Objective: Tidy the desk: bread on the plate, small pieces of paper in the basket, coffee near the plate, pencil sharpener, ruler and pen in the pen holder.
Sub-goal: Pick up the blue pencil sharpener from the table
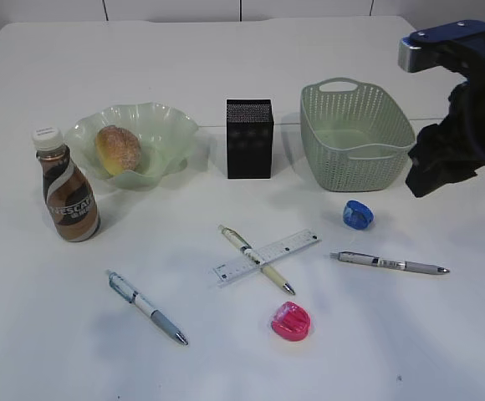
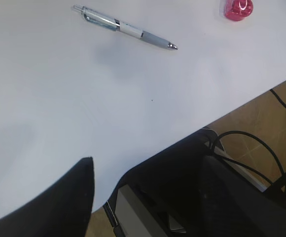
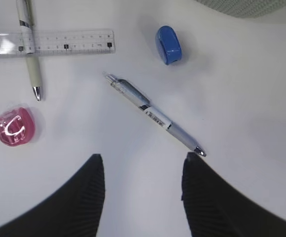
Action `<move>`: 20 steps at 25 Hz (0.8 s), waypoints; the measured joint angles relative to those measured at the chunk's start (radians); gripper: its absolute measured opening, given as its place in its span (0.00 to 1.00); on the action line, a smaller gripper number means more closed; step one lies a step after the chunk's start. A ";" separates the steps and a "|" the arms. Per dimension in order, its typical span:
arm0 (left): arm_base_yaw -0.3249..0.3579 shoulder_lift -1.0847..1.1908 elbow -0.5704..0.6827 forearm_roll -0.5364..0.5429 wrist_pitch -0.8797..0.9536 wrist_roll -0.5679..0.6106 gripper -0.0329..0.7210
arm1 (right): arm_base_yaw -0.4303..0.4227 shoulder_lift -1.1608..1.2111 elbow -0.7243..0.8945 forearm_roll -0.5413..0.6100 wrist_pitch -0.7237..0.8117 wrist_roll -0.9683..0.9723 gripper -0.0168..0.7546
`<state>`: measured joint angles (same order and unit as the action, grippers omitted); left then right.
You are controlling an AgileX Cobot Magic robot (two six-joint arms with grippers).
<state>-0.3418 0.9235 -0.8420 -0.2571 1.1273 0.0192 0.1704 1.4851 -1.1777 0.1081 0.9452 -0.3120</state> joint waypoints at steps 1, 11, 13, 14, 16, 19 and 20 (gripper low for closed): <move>0.000 0.000 0.000 0.000 0.000 0.000 0.67 | 0.000 0.078 -0.042 -0.007 0.027 0.000 0.55; 0.000 0.000 0.000 0.000 0.005 0.000 0.67 | 0.000 0.346 -0.273 -0.019 0.111 -0.079 0.55; 0.000 0.000 0.000 0.000 0.005 0.000 0.67 | 0.000 0.393 -0.297 -0.019 0.111 -0.119 0.55; 0.000 0.000 0.000 0.000 0.005 0.000 0.67 | 0.000 0.402 -0.302 -0.019 0.111 -0.126 0.55; 0.000 0.000 0.000 0.000 0.005 0.000 0.67 | 0.000 0.446 -0.312 -0.019 0.096 -0.163 0.55; 0.000 0.000 0.000 0.000 0.005 0.000 0.67 | 0.000 0.461 -0.313 -0.019 0.084 -0.178 0.56; 0.000 0.000 0.000 0.000 0.005 0.000 0.67 | 0.000 0.495 -0.313 -0.019 0.042 -0.210 0.60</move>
<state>-0.3418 0.9235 -0.8420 -0.2571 1.1321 0.0192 0.1704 1.9802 -1.4910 0.0891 0.9877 -0.5221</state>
